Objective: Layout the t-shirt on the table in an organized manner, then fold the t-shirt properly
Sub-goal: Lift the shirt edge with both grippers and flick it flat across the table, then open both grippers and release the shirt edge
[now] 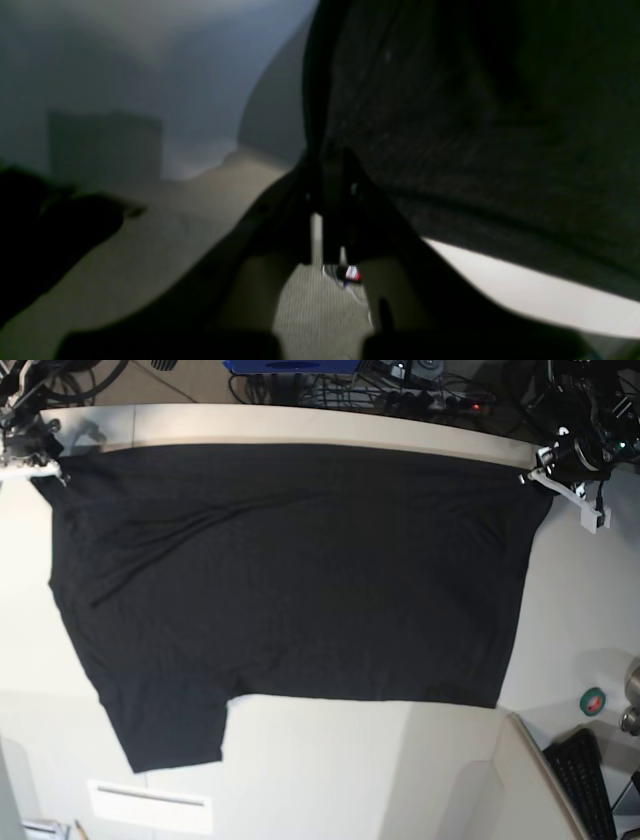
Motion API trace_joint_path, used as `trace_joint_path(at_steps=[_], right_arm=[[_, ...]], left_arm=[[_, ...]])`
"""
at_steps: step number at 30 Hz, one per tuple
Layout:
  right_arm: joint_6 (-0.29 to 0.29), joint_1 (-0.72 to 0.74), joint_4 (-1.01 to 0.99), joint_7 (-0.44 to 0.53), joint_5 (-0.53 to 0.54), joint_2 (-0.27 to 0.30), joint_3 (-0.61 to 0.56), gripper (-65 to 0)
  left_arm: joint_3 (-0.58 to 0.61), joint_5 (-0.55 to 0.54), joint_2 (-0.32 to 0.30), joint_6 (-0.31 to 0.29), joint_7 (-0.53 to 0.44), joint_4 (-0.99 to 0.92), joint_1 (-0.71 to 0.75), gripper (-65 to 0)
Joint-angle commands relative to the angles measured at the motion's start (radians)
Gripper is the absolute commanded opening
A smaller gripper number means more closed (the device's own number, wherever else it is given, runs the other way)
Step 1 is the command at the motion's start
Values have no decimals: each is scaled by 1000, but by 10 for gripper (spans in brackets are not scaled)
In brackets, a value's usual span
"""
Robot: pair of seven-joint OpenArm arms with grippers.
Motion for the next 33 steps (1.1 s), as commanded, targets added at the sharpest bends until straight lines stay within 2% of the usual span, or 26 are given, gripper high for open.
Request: trace_joint_path(at_steps=[1,10,14,21,22,23,25,28,30,33], right_arm=[[1,-15,25,22,5,13,5,-650],[1,-61,94,17,2,-27,4,-650],[-1,-66,94,17,-2,-24,4,-650],[-1,-64,99,-66,3,-21,5,-650],[-1,-64,99,-66,3,-21,5,-578],[-1,-64,99,-66,3,-21,5,-512],[-1,-64,109,-66,3,-22,39,-411],[-1,-61,143,-66,3,-30,101,-386],[-1,-61,166,-66,3,-27,125,-384],[-1,-46,197,-66,3,-19,153,-381]], left_arm=[[-6,-3,-18,3,-17,15,3,-650],[-8,-3,-17,1,-17,40,41,-650],[-8,-3,-17,1,-17,40,58,-650],[-8,-3,-18,3,-15,40,61,-650],[-9,-5,-18,3,-14,40,61,-650],[-12,-5,-18,3,-14,40,61,-611],[-51,-8,-13,3,-12,40,61,-408],[-117,-9,-13,3,-12,40,61,-161],[-150,-9,-17,1,-12,40,58,-97],[-209,-8,-30,0,-12,41,49,-95]])
